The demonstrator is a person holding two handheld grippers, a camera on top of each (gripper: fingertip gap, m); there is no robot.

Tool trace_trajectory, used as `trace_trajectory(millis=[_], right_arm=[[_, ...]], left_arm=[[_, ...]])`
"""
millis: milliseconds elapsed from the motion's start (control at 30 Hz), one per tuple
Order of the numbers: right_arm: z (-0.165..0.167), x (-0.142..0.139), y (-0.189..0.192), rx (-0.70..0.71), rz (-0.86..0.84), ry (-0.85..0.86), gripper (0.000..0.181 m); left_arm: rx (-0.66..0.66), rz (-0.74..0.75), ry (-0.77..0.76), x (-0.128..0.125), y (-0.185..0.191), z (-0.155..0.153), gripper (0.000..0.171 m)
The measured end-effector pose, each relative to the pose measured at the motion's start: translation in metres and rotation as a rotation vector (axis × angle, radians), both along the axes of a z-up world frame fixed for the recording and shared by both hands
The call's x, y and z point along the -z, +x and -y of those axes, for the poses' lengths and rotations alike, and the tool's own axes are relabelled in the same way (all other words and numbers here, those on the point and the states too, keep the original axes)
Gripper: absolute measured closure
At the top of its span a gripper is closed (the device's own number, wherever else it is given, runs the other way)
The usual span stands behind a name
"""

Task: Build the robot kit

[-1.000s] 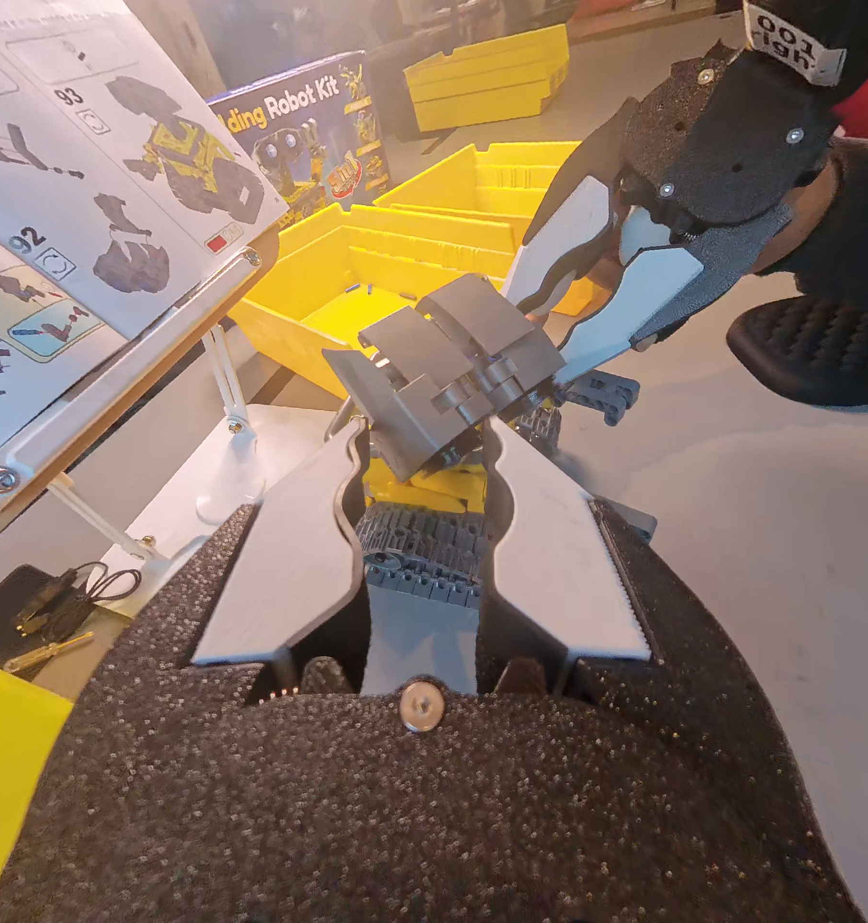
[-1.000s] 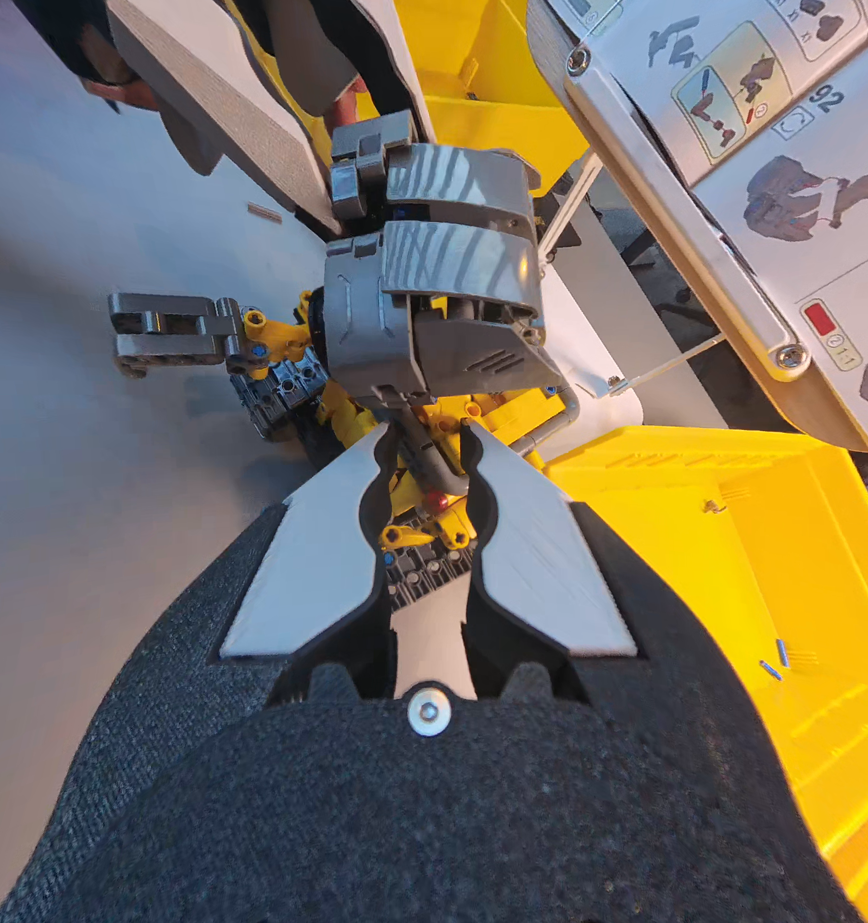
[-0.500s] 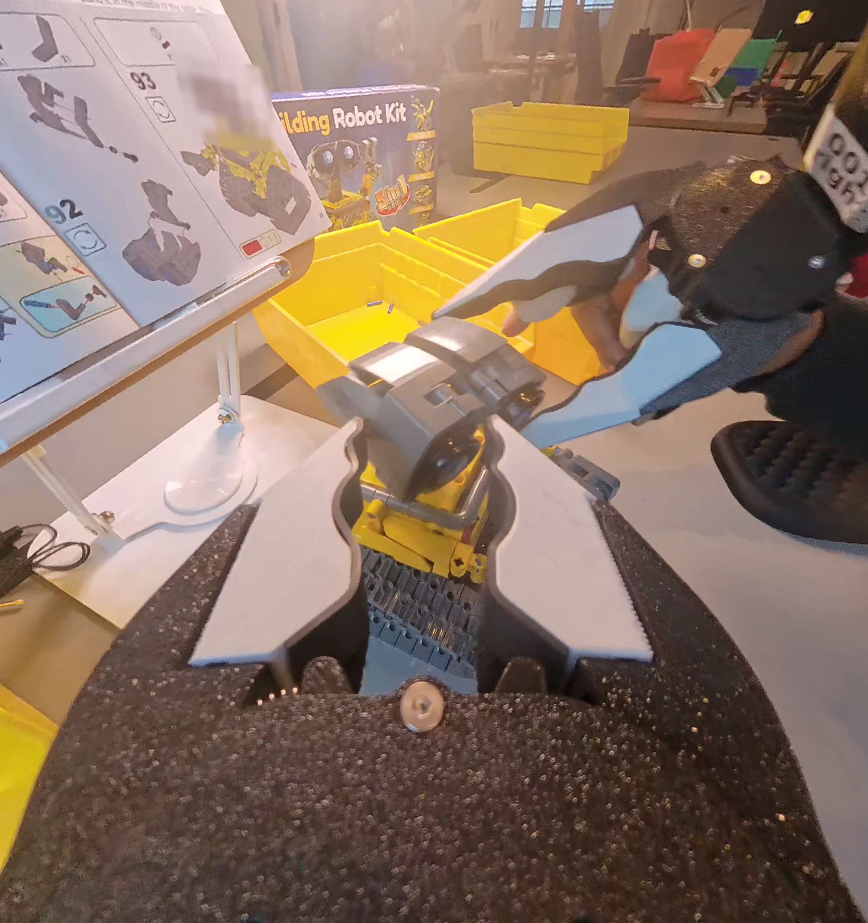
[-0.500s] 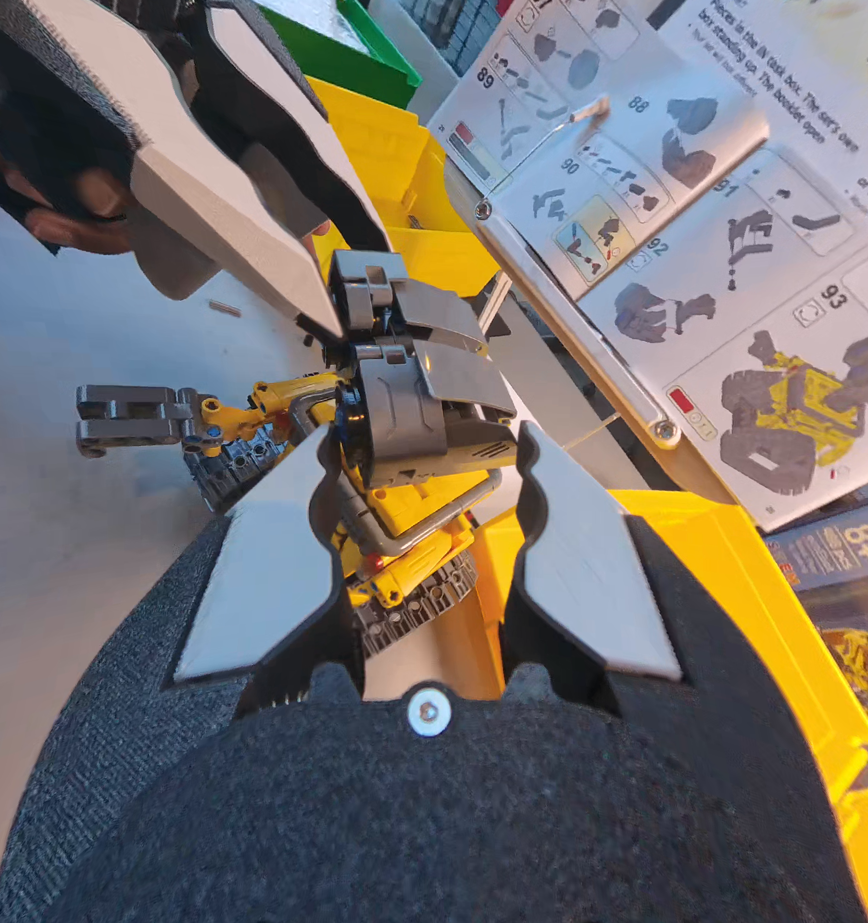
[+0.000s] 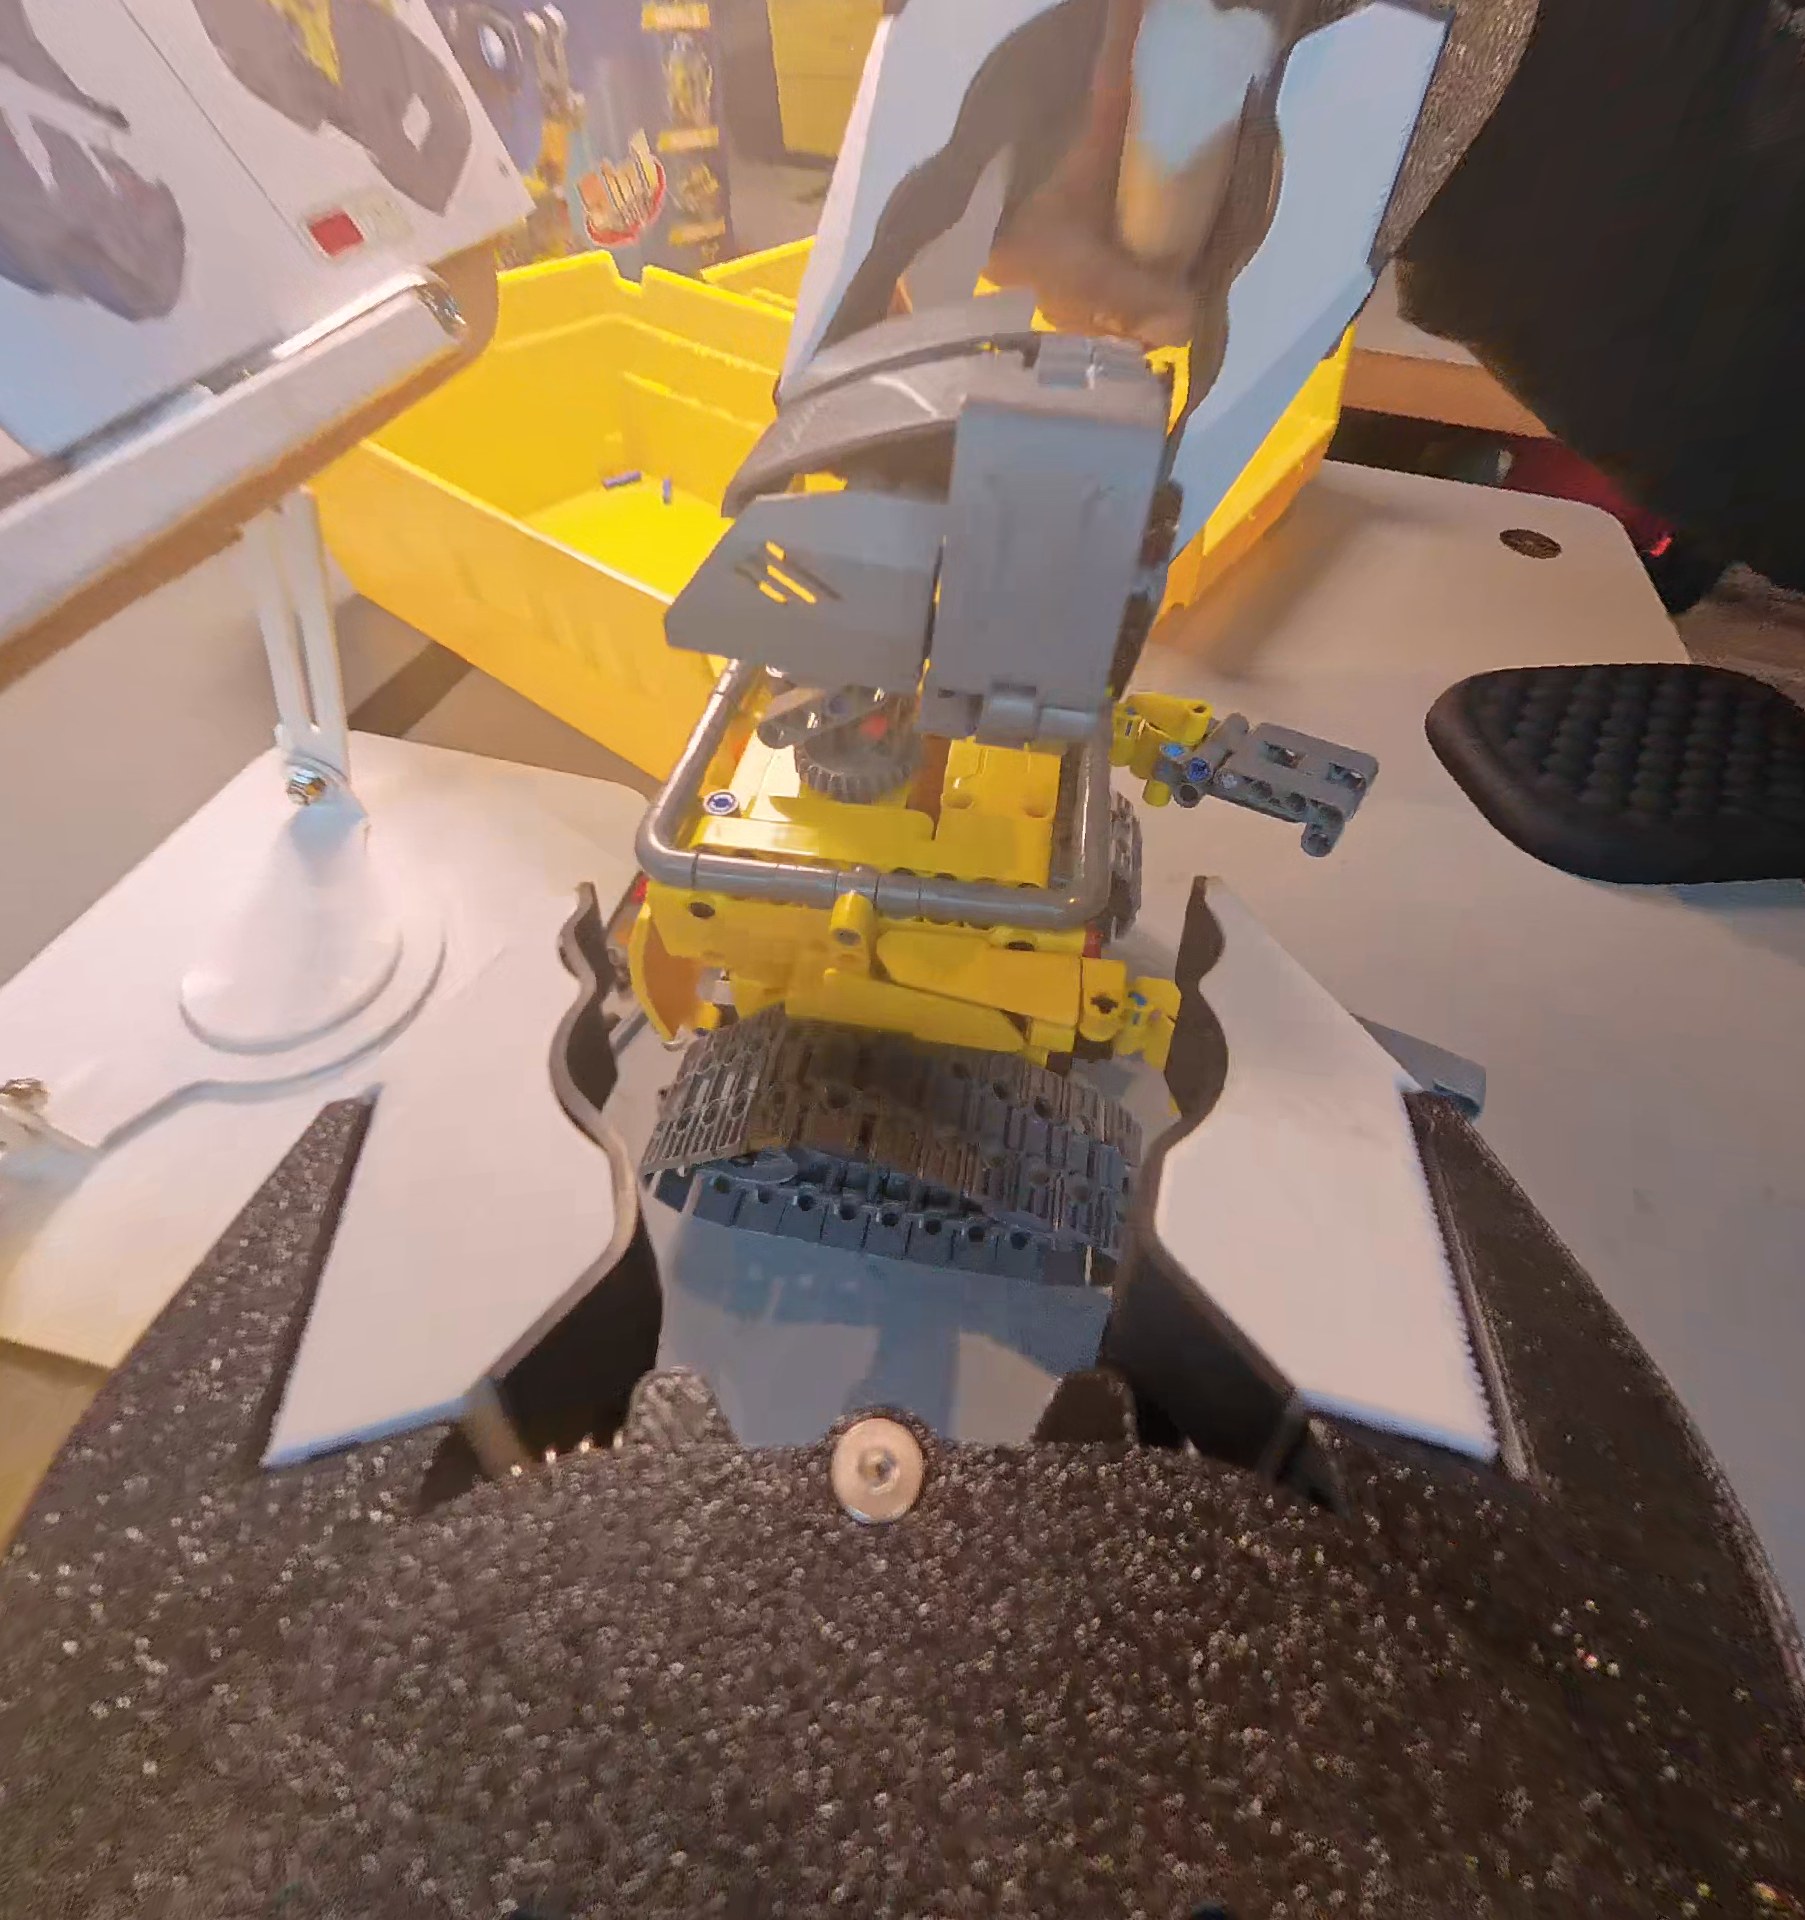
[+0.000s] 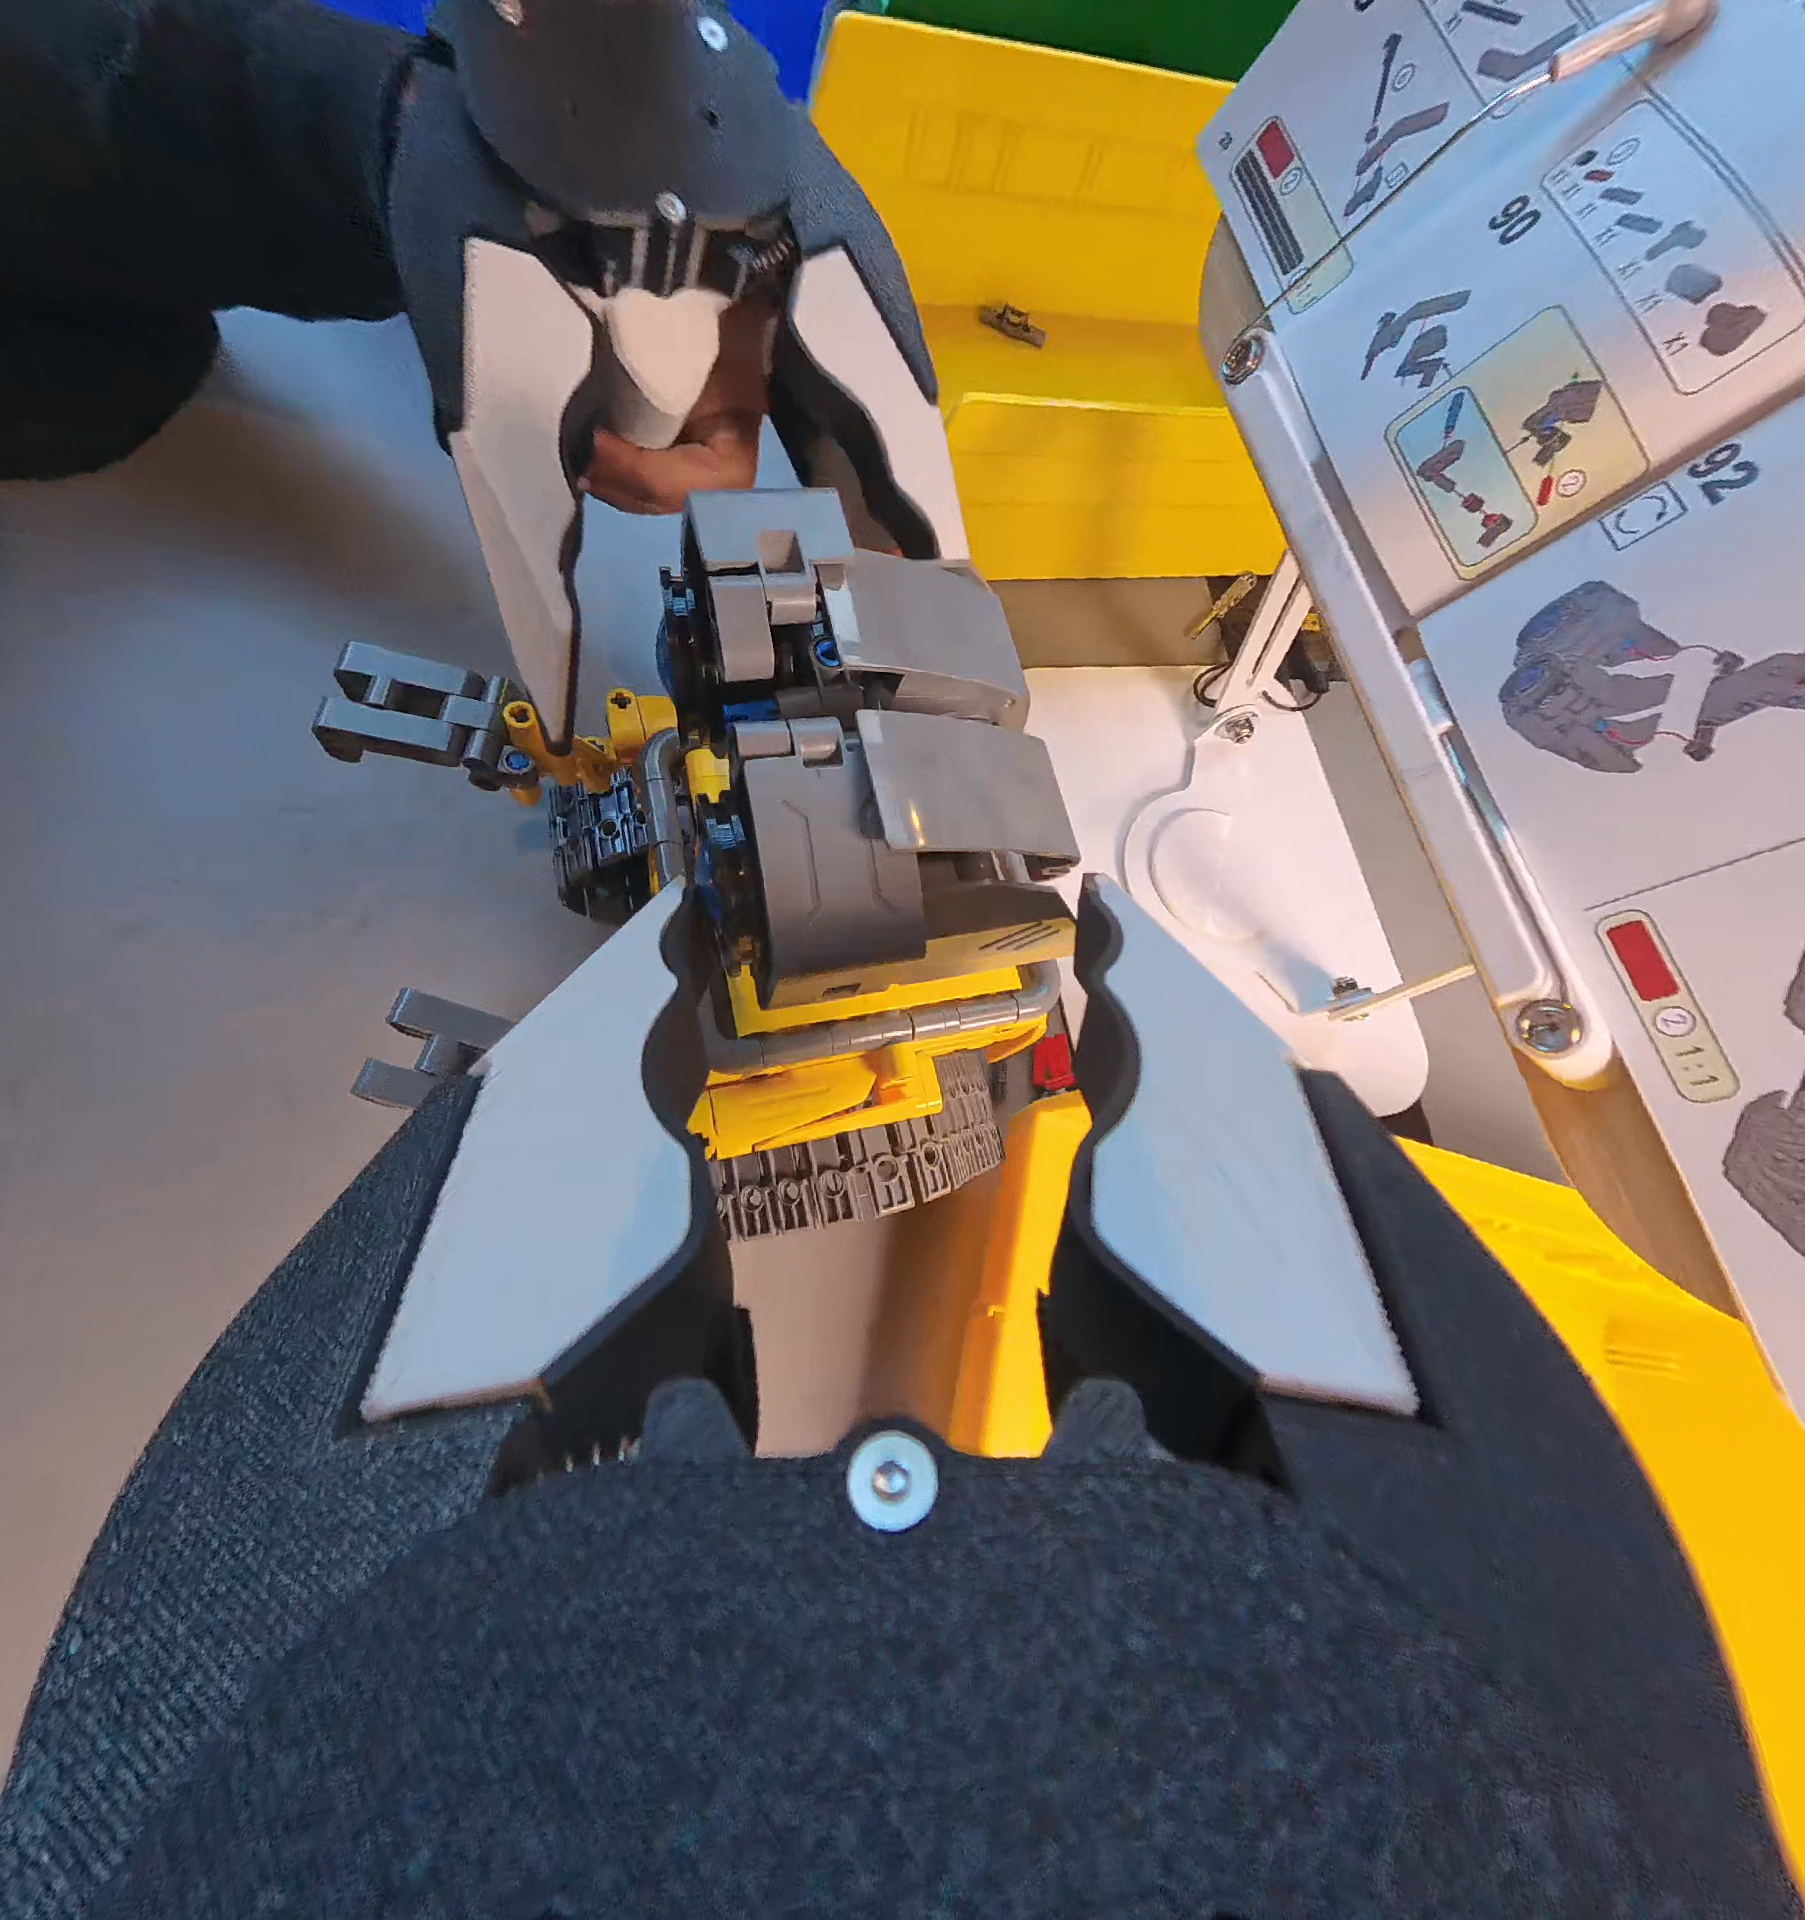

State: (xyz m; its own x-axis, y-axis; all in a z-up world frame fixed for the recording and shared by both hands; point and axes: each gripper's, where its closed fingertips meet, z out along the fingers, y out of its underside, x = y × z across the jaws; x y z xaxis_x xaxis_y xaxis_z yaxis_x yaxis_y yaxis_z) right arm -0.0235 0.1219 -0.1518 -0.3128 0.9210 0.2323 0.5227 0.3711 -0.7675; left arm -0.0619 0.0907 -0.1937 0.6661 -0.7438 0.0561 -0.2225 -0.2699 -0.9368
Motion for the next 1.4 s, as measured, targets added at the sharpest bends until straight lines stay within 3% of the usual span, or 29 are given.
trace_trajectory(millis=[133,333,433,567,800,1067,1233,1267,1400], right_arm=[[0.005,0.003,0.006,-0.031,-0.034,0.026,0.110],[0.010,0.007,0.014,-0.078,-0.002,0.051,0.107],[0.016,0.007,0.020,-0.099,0.021,0.052,0.108],[0.024,0.008,0.030,-0.104,0.028,0.062,0.122],[0.060,0.013,0.036,-0.173,0.026,0.014,0.134],[0.087,0.017,0.046,-0.184,-0.013,-0.007,0.135],[0.095,0.013,0.046,-0.187,-0.017,-0.046,0.136],[0.095,0.013,0.045,-0.189,-0.018,-0.053,0.135],[0.095,0.011,0.045,-0.184,-0.026,-0.088,0.136]], left_arm=[[0.023,-0.066,-0.022,0.017,0.011,-0.006,0.070],[-0.033,-0.107,-0.027,0.018,0.016,0.005,0.073],[-0.072,-0.119,-0.041,0.018,0.021,0.019,0.073],[-0.177,-0.145,-0.066,0.018,0.025,0.043,0.073],[-0.354,-0.110,-0.071,0.017,0.035,0.079,0.073],[-0.312,-0.076,-0.090,0.015,0.041,0.118,0.069],[-0.203,-0.027,-0.154,0.016,0.060,0.146,0.081],[-0.183,-0.043,-0.145,0.017,0.063,0.150,0.073],[-0.153,-0.093,-0.047,0.006,0.051,0.151,0.081]])
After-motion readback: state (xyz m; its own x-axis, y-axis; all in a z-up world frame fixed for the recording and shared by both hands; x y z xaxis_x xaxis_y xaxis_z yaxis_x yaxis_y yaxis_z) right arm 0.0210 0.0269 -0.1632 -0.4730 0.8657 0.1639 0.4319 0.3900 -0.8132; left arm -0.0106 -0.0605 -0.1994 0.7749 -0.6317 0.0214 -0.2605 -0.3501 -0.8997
